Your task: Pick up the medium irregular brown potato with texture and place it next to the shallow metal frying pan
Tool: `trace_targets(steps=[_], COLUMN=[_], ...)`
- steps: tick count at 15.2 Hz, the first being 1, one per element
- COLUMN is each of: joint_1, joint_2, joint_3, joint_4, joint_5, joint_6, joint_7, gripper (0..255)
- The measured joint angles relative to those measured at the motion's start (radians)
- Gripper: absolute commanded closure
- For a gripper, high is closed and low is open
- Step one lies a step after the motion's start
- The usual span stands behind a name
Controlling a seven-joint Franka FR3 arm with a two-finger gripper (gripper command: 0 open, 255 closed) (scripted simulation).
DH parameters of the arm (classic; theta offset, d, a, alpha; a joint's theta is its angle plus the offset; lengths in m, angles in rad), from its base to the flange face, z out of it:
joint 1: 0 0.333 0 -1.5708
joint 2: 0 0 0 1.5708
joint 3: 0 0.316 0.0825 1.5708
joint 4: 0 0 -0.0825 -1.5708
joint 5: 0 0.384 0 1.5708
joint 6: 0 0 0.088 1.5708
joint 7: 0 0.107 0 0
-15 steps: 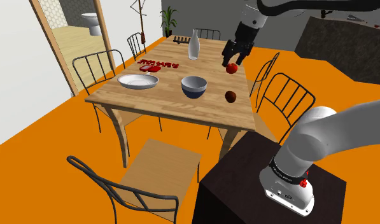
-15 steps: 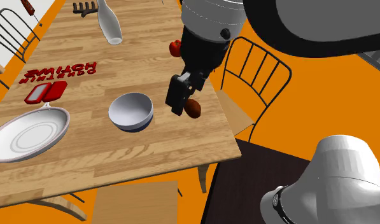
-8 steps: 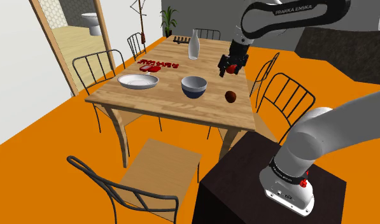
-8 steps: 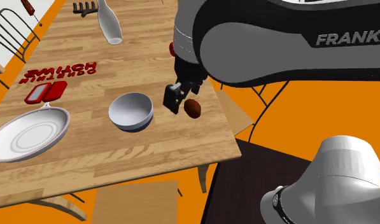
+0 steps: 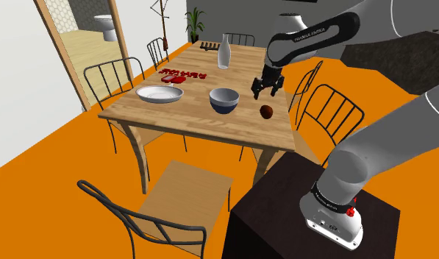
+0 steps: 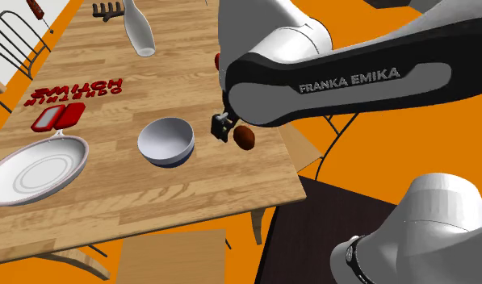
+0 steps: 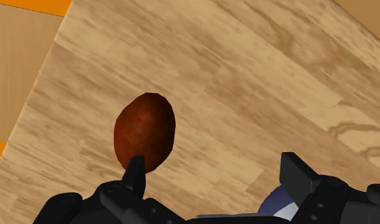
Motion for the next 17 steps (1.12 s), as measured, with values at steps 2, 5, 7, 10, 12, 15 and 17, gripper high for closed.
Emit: trace_targets(steps=[2,5,7,10,12,15,17], joint_1=[-0.022,-0.052,-0.069,-0.076,-0.078,-0.081,-0.081], joint_2=[0.071,0.153,0.201,0.241,0.263,0.298,0.304], joint_3=[-0.013,-0.027,-0.036,-0.043,-0.046,-0.050,-0.050], joint_4=[0.006,0.011,0.019,0.015,0.008,0.000,-0.003], joint_5=[-0.021,-0.055,-0.074,-0.082,-0.083,-0.083,-0.084], joint_6=[0.056,0.119,0.151,0.194,0.222,0.265,0.274], joint_7=[0.015,0.047,0.065,0.071,0.071,0.071,0.072], gripper=[0,0,0,0,0,0,0])
